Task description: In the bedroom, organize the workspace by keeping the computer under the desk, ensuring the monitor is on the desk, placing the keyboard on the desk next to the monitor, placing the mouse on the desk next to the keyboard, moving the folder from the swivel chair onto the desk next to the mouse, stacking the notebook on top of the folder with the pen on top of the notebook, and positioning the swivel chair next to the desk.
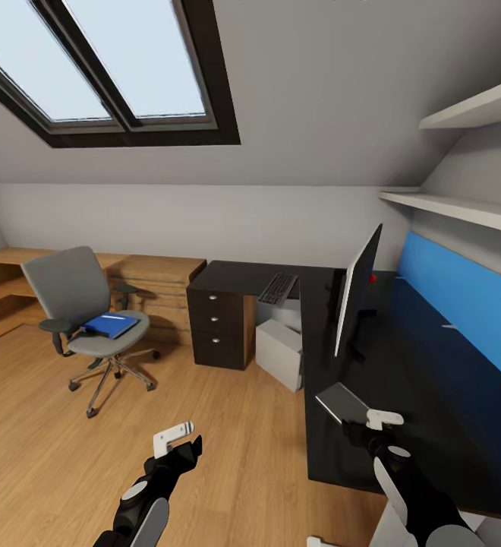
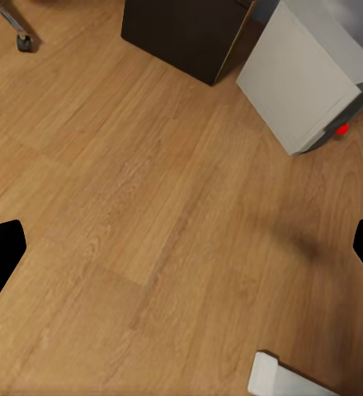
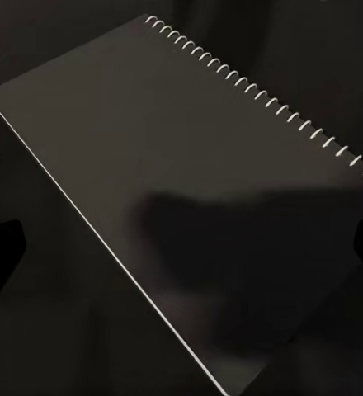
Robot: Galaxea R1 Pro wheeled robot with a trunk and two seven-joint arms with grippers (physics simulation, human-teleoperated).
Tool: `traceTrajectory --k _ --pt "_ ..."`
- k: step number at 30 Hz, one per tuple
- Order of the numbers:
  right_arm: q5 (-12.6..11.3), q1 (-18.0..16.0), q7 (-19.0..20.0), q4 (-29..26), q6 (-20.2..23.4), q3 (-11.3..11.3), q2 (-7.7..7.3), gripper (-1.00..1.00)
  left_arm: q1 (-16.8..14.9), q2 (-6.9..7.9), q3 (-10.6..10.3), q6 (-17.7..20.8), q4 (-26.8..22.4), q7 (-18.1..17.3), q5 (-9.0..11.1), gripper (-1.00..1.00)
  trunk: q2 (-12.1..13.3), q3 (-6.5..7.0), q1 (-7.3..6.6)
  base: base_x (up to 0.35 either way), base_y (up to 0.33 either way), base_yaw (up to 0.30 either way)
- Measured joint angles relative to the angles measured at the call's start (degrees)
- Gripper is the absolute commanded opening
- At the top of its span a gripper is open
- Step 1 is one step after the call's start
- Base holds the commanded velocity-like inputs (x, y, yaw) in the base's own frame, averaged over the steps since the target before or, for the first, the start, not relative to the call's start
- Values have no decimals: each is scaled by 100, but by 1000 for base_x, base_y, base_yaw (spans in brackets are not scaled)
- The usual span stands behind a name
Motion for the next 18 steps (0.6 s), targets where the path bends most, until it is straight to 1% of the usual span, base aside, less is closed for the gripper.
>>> traceTrajectory --k 2,6,12,18 --pt "0 0 -2 -2 -7 -1 0 100 -1 0 0 0 0 0 0 100 0 0 -1 80 0 0" --pt "4 0 -4 -2 -131 -2 0 100 1 0 0 -6 1 0 0 100 -1 0 -2 218 0 0" --pt "2 0 -13 1 -352 -3 0 100 -2 0 0 -8 7 0 0 100 -1 0 -3 293 0 0" --pt "7 0 -15 5 -406 7 0 100 1 0 0 -9 8 2 0 100 -1 0 -3 321 0 0"
